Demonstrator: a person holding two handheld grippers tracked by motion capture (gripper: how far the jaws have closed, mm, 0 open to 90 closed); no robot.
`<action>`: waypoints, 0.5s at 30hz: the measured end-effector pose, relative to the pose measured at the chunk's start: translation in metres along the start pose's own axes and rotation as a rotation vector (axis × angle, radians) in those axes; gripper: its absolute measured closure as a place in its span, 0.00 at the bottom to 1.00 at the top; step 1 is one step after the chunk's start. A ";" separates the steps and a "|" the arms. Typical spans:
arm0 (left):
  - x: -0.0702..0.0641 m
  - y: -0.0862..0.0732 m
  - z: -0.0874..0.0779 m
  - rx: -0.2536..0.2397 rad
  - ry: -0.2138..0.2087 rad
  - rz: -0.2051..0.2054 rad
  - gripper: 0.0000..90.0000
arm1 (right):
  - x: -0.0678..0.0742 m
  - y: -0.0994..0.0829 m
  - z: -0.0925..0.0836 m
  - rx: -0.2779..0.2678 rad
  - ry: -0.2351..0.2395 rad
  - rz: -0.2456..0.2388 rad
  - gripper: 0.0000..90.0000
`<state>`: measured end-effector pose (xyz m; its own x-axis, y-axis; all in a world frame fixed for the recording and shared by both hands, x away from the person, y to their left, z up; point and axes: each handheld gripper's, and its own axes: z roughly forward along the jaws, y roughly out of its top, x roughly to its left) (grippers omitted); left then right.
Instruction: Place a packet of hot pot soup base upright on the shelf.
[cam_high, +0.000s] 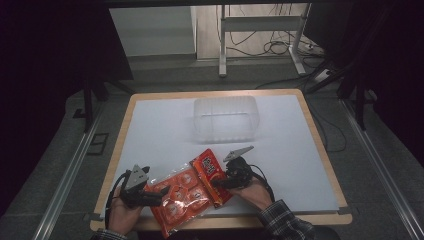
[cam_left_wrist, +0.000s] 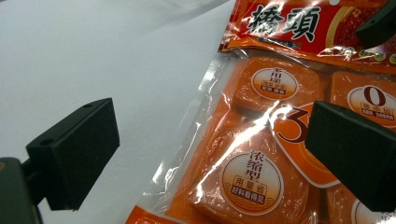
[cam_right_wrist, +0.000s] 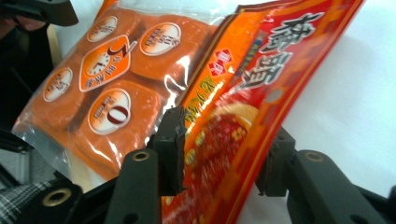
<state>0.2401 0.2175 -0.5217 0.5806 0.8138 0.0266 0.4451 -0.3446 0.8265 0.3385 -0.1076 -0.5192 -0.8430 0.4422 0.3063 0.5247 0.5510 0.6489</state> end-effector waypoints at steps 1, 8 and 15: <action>0.000 0.000 0.000 0.000 0.001 0.000 0.03 | 0.000 0.002 0.003 0.007 0.007 0.003 0.67; 0.002 -0.002 -0.003 0.001 0.007 -0.008 0.03 | 0.003 0.007 0.016 0.061 0.013 0.004 0.91; 0.001 -0.002 -0.004 0.000 0.016 -0.006 0.03 | 0.014 0.013 0.010 0.045 -0.020 -0.026 0.99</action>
<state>0.2367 0.2213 -0.5212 0.5664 0.8236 0.0305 0.4491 -0.3395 0.8265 0.3350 -0.0873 -0.5132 -0.8541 0.4409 0.2758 0.5080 0.5935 0.6243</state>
